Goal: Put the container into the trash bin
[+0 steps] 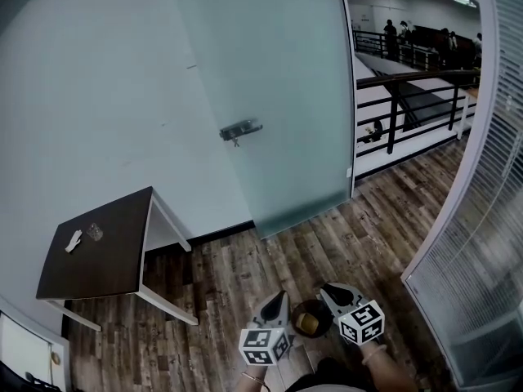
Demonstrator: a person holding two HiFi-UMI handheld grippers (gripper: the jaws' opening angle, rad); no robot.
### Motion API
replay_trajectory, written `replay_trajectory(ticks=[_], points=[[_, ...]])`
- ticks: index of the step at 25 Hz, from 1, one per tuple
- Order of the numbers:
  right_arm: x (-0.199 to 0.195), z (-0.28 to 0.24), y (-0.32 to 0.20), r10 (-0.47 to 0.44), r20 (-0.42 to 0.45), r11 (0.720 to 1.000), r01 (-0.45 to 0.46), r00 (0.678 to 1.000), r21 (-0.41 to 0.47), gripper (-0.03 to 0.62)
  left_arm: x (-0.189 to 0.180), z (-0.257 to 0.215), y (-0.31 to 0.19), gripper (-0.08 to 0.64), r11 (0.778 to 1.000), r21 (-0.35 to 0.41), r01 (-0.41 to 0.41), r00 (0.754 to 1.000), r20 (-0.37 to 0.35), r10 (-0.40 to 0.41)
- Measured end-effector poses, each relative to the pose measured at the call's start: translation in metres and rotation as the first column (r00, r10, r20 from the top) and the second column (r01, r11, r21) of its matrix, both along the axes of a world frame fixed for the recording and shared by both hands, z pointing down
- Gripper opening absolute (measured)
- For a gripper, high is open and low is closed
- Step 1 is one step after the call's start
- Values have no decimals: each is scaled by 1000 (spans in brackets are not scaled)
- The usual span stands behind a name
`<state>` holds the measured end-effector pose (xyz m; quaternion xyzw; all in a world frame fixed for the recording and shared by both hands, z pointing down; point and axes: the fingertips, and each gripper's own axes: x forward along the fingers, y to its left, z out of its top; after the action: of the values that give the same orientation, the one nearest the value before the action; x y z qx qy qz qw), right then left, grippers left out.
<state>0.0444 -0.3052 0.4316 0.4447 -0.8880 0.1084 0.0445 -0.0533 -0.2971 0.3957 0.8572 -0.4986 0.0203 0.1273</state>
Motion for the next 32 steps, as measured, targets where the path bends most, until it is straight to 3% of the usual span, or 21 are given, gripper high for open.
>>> replay_trajectory(ticks=[11,32], points=[[-2,-35,-4,16,5,997,-16,1000,80,38,7,-24,-2,20,998,42,-53,998,18,53],[-4,-56,-9,48,-21,991,-45,999,129,11,-1,-41,-13,19,996,74,-55,998,22,53]])
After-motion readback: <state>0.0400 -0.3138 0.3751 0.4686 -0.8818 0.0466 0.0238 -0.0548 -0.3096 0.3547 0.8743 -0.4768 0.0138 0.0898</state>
